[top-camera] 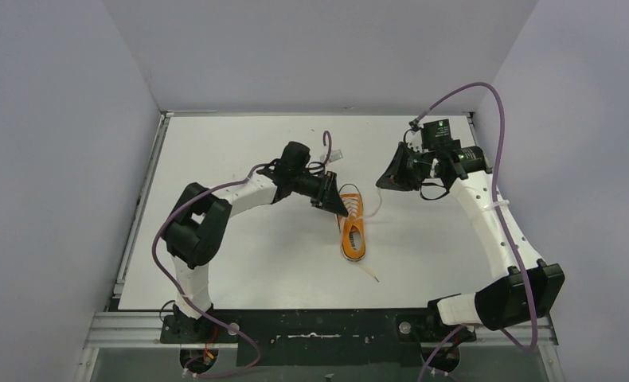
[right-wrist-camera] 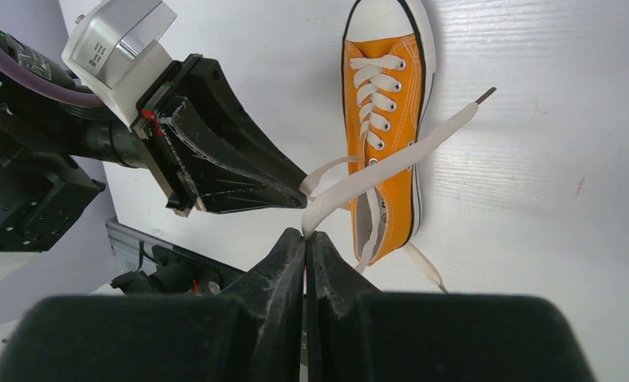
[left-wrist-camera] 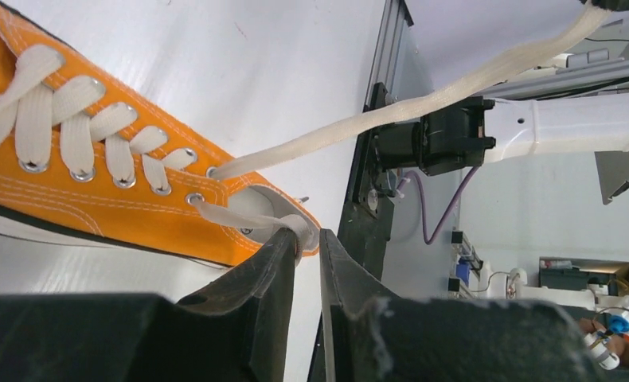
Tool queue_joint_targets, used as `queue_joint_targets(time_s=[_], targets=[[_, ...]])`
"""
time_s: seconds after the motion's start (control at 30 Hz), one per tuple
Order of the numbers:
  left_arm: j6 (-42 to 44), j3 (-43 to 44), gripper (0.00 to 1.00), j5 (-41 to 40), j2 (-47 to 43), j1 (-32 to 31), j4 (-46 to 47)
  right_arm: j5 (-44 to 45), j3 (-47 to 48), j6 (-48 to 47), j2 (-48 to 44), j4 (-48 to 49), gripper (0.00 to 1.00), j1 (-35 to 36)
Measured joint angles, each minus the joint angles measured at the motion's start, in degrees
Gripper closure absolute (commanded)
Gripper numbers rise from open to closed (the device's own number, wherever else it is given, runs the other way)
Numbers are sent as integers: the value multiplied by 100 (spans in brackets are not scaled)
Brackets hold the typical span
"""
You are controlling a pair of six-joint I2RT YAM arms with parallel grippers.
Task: Tie the shoes
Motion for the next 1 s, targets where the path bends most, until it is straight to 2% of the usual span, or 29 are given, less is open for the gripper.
queue_joint_targets(time_s=[0.23, 0.37, 0.73, 0.87, 0.93, 1.0], targets=[[-603, -20, 86, 26, 264, -31, 1222, -221, 83, 295, 125, 177, 100, 0], [-699, -116, 80, 24, 310, -63, 1547, -315, 105, 470, 238, 302, 100, 0], [-468, -363, 63, -216, 310, -96, 1703, -562, 107, 1113, 527, 879, 100, 15], [-341, -474, 63, -372, 310, -118, 1714, -616, 107, 1368, 614, 1067, 100, 57], [-299, -557, 68, -455, 308, -125, 1714, -634, 107, 1488, 619, 1150, 100, 83], [-238, -623, 65, -492, 297, -125, 1670, -667, 107, 1600, 619, 1220, 100, 114]])
